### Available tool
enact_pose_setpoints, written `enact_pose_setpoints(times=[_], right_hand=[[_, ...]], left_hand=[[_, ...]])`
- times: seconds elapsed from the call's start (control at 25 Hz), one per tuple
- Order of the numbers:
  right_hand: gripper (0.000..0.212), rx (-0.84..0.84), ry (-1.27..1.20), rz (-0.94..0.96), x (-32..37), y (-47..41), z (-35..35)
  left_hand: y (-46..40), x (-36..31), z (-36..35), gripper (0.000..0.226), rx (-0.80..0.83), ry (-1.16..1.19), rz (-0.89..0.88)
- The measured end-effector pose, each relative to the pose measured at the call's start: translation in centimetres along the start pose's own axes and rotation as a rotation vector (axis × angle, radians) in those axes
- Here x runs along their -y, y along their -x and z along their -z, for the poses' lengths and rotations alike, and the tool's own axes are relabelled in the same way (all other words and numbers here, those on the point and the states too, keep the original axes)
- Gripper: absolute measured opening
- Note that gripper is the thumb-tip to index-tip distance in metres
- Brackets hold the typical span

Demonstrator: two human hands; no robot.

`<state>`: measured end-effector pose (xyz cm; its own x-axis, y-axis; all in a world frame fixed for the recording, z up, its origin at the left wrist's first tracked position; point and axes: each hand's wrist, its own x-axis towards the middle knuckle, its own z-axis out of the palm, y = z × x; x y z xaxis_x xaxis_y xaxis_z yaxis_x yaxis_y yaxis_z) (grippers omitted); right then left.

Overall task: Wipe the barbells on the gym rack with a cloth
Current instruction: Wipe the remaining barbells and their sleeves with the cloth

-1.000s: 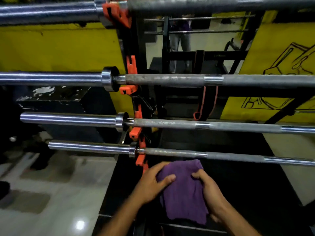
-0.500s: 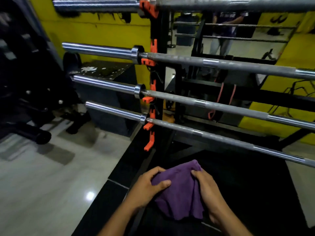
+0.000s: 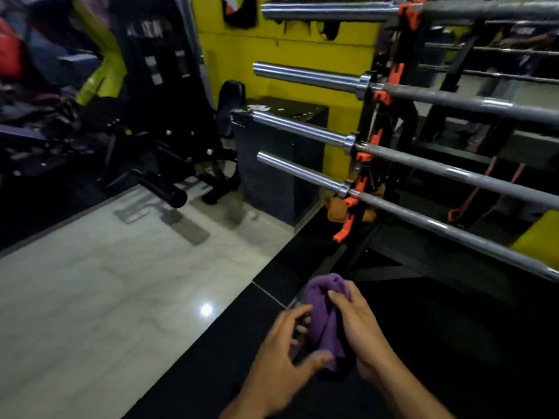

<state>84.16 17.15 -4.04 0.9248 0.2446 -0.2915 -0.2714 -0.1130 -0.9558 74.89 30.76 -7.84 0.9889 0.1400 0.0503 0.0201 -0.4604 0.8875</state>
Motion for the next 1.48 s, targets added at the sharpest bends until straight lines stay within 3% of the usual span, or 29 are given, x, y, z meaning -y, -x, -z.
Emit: enact_pose_setpoints(times=[0.08, 0.12, 0.2, 0.28, 0.4, 0.52, 0.6, 0.72, 0.8, 0.88, 0.92, 1.04, 1.16, 1.28, 1.48], right_hand=[[0.016, 0.019, -0.014, -0.013, -0.2, 2.9, -5.2], [0.015, 0.035, -0.028, -0.010, -0.4, 4.1, -7.2], [0.015, 0.070, -0.038, -0.016, -0.6, 6.6, -11.1], [0.014, 0.103, 0.031, -0.017, -1.3, 8.2, -13.6], [0.024, 0.196, 0.318, 0.075, -1.9, 9.1, -15.3], [0.058, 0.468, 0.559, 0.315, -1.1, 9.0, -16.8], [0.051, 0.636, 0.552, 0.396, 0.0, 8.3, -18.9], [0.017, 0.515, 0.408, 0.503, 1.0, 5.9, -21.4], [0.015, 0.398, 0.274, 0.510, 1.0, 4.4, -22.1], [0.009, 0.346, 0.233, 0.502, 1.0, 3.3, -22.5], [0.008, 0.341, 0.271, 0.512, 1.2, 3.1, -22.7], [0.034, 0.311, 0.564, 0.599, 2.4, 2.1, -23.9], [0.026, 0.250, 0.750, 0.758, 4.6, 0.6, -25.8], [0.020, 0.123, 0.722, 0.713, 7.1, -0.6, -28.3], [0.023, -0.093, 0.758, 0.598, 11.1, -1.1, -31.7]], left_hand=[[4.5, 1.1, 2.1, 0.105, 0.095, -0.128, 0.018], [6.4, 2.1, 3.2, 0.103, 0.088, -0.202, 0.012], [9.7, 3.8, 6.6, 0.065, -0.017, -0.235, -0.042], [12.0, 5.3, 10.3, 0.033, -0.113, -0.111, -0.002], [13.4, 5.9, 15.8, 0.016, -0.158, 0.030, 0.082], [11.8, 5.6, 20.3, 0.011, -0.092, -0.019, -0.013], [9.7, 5.3, 22.3, 0.005, -0.051, -0.059, -0.067], [7.6, 5.9, 25.1, 0.014, -0.019, 0.003, 0.011], [7.2, 8.2, 27.4, 0.035, 0.113, 0.028, 0.124], [6.8, 10.7, 29.7, 0.034, 0.219, -0.017, 0.139], [6.4, 11.6, 30.5, 0.030, 0.228, -0.028, 0.128], [4.2, 13.2, 32.4, 0.017, 0.177, -0.021, 0.050], [1.1, 14.3, 34.8, 0.013, 0.190, 0.089, -0.005], [-2.9, 15.1, 38.9, 0.028, 0.270, 0.168, -0.036], [-8.6, 13.9, 44.3, 0.030, 0.261, 0.150, -0.223]])
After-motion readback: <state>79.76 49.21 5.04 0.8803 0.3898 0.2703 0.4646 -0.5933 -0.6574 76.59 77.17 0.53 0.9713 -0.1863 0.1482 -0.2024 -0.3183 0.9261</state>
